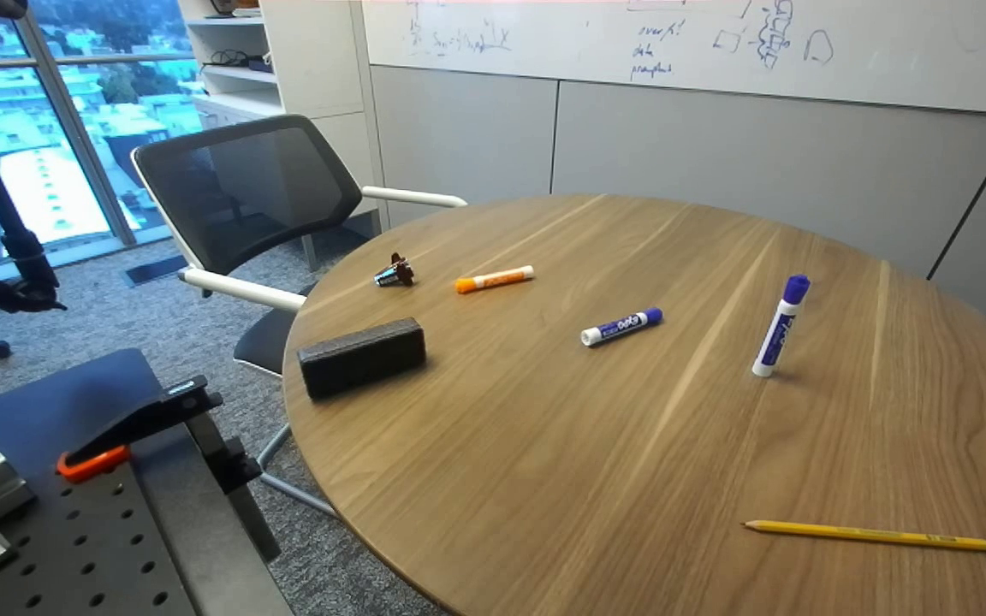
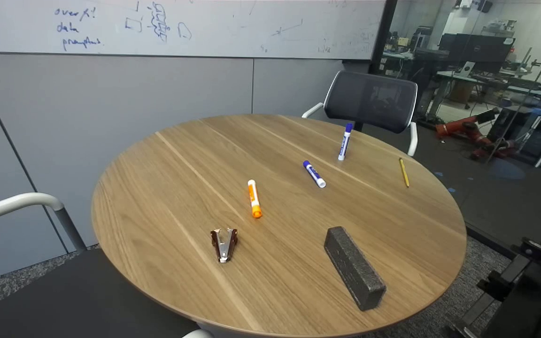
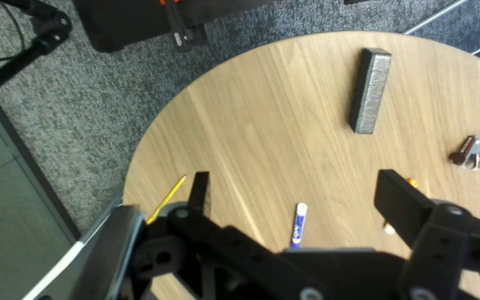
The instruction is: Move the black rectangular object to the right
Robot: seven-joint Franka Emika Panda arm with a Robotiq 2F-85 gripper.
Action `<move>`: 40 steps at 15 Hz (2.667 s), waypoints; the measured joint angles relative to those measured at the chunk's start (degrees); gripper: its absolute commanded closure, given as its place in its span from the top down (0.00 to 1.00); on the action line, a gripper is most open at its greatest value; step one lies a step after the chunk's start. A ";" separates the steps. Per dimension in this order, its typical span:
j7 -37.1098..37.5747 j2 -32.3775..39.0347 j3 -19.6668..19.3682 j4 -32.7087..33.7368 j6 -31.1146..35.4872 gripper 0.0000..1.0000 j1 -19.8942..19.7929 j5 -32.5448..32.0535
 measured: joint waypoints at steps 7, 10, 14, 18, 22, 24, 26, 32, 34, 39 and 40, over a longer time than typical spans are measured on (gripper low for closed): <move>5.24 23.78 2.58 3.14 14.66 1.00 5.69 -1.37; 6.03 31.86 1.05 4.80 19.55 1.00 7.09 -3.71; 6.05 40.77 -2.97 5.94 25.70 1.00 9.63 -5.19; 6.03 48.07 -6.91 8.20 29.61 1.00 12.71 -5.19; 6.02 53.62 -9.38 11.70 32.13 1.00 15.59 -4.93; 5.96 55.52 -9.69 13.59 32.22 1.00 16.58 -4.54; 5.92 57.15 -9.80 15.33 32.22 0.75 17.48 -3.76; 5.58 61.83 -10.14 19.54 32.21 0.35 18.75 -0.46; 5.16 62.16 -10.15 20.13 32.20 0.20 18.74 0.76; 2.95 58.31 -10.27 17.94 30.83 0.07 17.87 3.53; 2.61 56.39 -10.66 16.41 30.30 0.07 17.26 3.88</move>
